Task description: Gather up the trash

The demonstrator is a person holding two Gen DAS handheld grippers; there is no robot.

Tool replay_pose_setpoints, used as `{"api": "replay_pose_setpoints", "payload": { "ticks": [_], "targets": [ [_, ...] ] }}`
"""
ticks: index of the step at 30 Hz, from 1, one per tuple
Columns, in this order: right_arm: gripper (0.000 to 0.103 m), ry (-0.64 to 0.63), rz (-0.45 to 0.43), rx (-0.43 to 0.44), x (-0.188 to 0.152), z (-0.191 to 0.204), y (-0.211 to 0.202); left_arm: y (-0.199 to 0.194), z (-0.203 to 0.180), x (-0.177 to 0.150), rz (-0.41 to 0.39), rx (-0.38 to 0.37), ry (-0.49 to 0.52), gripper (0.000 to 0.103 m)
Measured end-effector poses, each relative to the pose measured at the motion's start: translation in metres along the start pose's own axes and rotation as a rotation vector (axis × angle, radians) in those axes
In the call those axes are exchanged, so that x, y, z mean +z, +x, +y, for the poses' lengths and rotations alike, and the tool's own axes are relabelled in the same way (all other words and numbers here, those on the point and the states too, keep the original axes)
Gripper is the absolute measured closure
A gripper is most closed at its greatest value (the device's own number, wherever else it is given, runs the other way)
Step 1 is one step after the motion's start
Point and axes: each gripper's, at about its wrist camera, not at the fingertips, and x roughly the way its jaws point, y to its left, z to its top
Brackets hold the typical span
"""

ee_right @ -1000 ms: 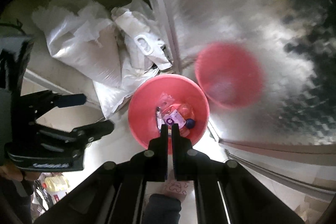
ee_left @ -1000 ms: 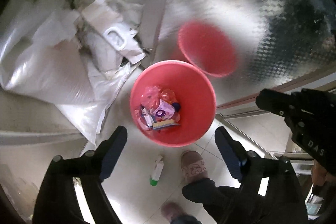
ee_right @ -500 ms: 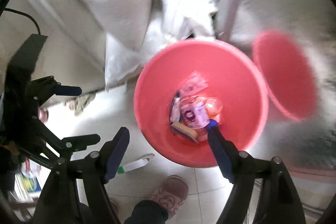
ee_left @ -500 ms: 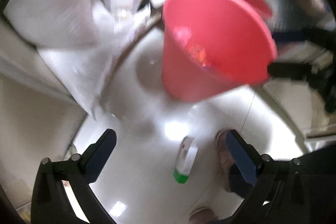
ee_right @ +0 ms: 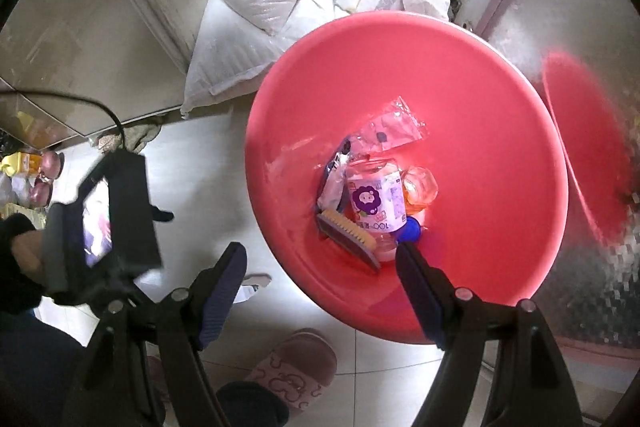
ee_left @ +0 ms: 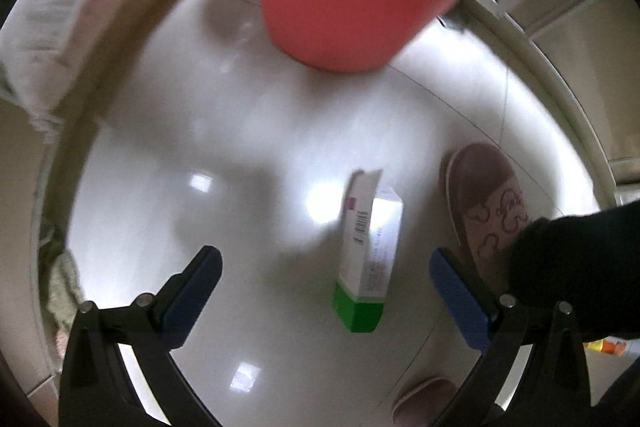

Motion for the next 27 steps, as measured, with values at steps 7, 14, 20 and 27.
{"api": "replay_pose_setpoints", "payload": {
  "ticks": [7,14,20,27],
  "targets": [
    [0.028,-0.009,0.009,-0.017,-0.004,-0.003,0.011,0.044,-0.010,-0.001,0.001,-0.019,0.042,0.000],
    [0.028,-0.005,0.011,-0.050,-0.007,-0.006,0.011,0.076,-0.023,0.003,0.032,0.001,0.103,0.031],
    [0.028,-0.027,0.019,-0.081,-0.013,-0.008,0.014,0.083,-0.022,0.003,0.048,-0.003,0.106,0.076],
    [0.047,-0.040,0.034,-0.073,-0.017,-0.010,0.020,0.074,-0.004,0.011,0.030,-0.012,0.034,0.082]
  ]
}}
